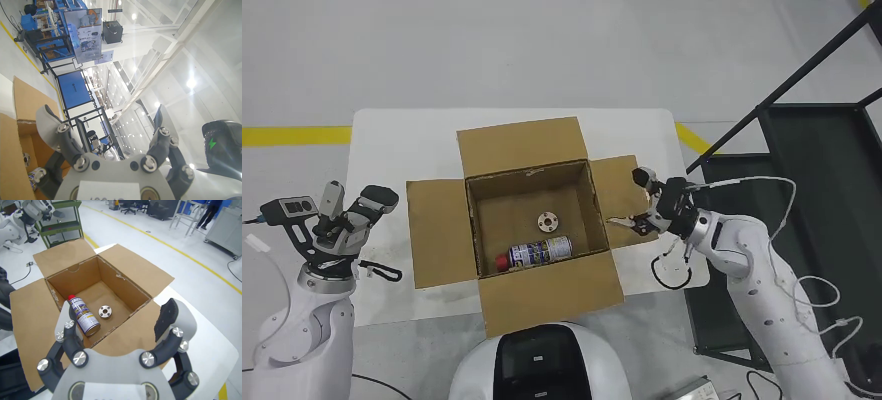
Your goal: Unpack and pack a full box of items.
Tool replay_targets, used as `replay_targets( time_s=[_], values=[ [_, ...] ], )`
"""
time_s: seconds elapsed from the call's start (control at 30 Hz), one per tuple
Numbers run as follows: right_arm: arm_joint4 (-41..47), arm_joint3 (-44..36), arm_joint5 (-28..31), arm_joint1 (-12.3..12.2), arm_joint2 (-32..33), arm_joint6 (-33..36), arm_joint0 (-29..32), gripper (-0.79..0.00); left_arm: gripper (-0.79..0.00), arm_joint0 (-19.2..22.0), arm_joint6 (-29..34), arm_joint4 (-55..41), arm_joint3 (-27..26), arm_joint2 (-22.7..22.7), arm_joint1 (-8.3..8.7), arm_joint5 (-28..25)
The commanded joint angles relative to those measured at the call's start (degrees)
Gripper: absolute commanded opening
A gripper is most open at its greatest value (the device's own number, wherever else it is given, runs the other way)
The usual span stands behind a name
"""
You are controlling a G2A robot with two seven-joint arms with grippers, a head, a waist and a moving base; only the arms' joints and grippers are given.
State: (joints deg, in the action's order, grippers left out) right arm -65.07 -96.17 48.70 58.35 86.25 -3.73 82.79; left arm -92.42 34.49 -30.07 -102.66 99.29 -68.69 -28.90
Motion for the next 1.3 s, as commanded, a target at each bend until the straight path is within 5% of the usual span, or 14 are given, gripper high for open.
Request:
replay_targets(
  time_s=[0.0,0.67,1.0,1.27],
  values=[
    [-0.15,0.19,-0.14,0.03,0.02,-0.99,0.06,0.0,0.0,0.0,0.0,0.0,0.0,0.0,0.0,0.0],
    [-0.15,0.19,-0.14,0.03,0.02,-0.99,0.06,0.0,0.0,0.0,0.0,0.0,0.0,0.0,0.0,0.0],
    [6.57,13.98,-2.16,-1.09,9.76,0.83,1.46,0.0,0.0,0.0,0.0,0.0,0.0,0.0,0.0,0.0],
    [4.43,24.86,-9.04,-0.95,7.7,6.2,-3.42,0.0,0.0,0.0,0.0,0.0,0.0,0.0,0.0,0.0]
  ],
)
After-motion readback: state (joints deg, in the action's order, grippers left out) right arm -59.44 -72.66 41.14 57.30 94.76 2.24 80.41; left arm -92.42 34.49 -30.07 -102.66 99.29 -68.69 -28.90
